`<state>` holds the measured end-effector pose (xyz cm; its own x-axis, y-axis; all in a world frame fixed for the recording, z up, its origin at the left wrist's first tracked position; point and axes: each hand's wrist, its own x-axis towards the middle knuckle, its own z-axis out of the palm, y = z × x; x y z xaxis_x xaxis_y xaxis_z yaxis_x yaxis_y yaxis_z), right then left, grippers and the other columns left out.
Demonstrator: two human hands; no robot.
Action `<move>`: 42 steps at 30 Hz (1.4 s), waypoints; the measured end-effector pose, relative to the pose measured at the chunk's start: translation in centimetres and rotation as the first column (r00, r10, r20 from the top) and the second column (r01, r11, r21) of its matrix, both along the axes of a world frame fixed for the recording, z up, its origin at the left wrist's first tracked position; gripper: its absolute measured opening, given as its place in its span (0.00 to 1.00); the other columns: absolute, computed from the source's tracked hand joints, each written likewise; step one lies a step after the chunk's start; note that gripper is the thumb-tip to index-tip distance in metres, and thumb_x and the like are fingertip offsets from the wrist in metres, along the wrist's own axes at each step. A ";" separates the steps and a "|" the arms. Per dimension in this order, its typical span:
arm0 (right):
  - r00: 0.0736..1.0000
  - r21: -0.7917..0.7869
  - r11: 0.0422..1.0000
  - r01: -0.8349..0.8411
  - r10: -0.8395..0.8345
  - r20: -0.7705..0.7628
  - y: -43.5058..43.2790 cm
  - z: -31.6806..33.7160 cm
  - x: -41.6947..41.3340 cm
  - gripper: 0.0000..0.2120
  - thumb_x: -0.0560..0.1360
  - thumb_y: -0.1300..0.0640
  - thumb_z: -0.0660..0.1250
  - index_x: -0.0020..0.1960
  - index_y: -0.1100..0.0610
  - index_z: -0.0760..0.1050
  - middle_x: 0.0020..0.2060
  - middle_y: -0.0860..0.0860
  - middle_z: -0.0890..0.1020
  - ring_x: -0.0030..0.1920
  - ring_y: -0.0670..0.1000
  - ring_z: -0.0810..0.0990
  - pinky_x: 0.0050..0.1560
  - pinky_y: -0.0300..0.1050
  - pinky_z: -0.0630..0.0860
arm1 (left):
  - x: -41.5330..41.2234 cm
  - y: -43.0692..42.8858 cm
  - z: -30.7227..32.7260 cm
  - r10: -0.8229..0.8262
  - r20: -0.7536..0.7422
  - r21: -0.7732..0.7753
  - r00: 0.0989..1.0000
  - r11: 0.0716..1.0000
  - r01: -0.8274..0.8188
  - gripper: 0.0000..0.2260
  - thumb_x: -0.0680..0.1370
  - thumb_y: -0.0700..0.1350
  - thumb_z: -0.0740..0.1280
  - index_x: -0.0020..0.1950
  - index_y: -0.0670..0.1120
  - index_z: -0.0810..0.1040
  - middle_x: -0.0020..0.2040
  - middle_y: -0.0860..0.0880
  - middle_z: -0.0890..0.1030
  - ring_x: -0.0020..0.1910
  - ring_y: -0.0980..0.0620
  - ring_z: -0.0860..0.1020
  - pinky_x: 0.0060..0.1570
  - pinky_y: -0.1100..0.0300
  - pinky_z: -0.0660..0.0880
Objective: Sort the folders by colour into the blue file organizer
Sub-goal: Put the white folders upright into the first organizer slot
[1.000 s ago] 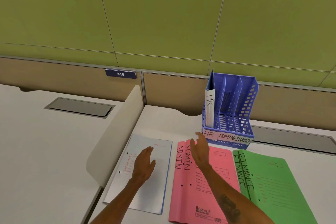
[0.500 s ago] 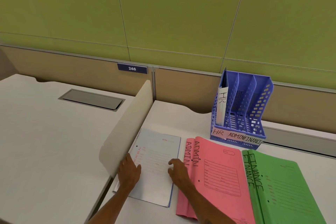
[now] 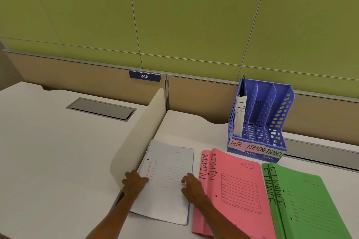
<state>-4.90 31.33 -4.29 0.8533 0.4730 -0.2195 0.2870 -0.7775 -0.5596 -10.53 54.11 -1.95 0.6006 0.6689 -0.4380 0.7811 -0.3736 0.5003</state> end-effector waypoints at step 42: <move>0.950 0.529 0.800 0.283 -0.311 -0.039 -4.0 20.2 5.6 0.17 0.76 0.52 0.67 0.62 0.56 0.71 0.60 0.53 0.80 0.46 0.54 0.83 0.42 0.41 0.83 | 3.4 -20.6 9.0 -0.336 0.816 0.244 0.471 0.938 0.246 0.28 0.72 0.64 0.69 0.68 0.56 0.66 0.65 0.56 0.76 0.60 0.58 0.77 0.62 0.53 0.75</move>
<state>0.66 27.33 15.86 0.9736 0.2260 0.0307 0.1267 -0.4240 -0.8967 -7.12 33.49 7.06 0.8183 0.3885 0.4237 -0.1478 -0.5701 0.8081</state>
